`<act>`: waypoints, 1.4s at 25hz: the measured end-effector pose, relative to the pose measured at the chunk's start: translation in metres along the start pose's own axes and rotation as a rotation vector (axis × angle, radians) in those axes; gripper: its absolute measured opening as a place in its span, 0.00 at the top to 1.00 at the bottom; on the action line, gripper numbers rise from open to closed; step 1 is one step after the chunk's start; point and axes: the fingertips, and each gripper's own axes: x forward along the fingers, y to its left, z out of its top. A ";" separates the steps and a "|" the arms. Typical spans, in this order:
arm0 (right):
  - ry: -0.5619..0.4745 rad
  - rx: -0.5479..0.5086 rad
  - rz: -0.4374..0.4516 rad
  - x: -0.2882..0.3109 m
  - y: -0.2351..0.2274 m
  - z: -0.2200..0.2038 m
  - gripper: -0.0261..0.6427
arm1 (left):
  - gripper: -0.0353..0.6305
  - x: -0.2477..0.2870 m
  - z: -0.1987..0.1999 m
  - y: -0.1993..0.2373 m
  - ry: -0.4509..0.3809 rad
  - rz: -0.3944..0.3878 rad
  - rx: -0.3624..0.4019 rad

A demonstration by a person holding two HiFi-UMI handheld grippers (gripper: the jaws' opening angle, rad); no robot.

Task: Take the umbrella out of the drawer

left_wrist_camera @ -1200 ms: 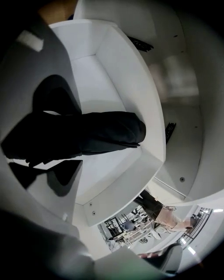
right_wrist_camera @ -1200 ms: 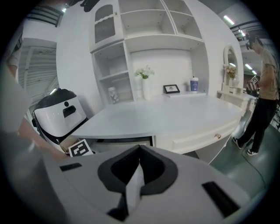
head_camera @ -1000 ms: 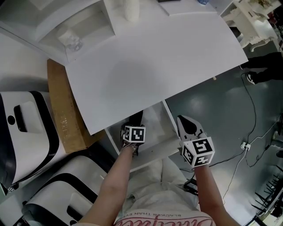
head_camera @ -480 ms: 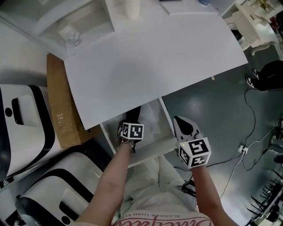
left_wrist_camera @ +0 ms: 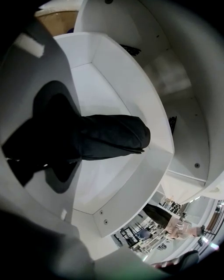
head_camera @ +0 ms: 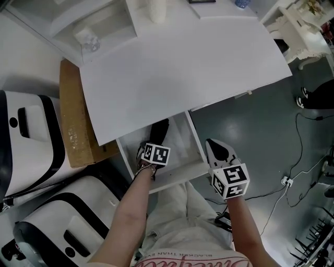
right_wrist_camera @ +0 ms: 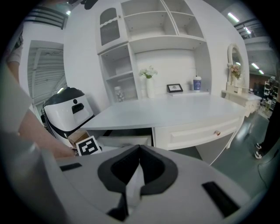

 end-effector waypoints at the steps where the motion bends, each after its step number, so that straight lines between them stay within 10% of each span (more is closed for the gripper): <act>1: -0.001 0.001 0.002 -0.003 -0.001 -0.001 0.95 | 0.55 -0.003 0.000 -0.002 -0.006 0.004 0.015; 35: -0.157 -0.056 -0.048 -0.075 0.012 0.047 0.95 | 0.55 -0.122 0.019 -0.028 -0.196 -0.072 0.249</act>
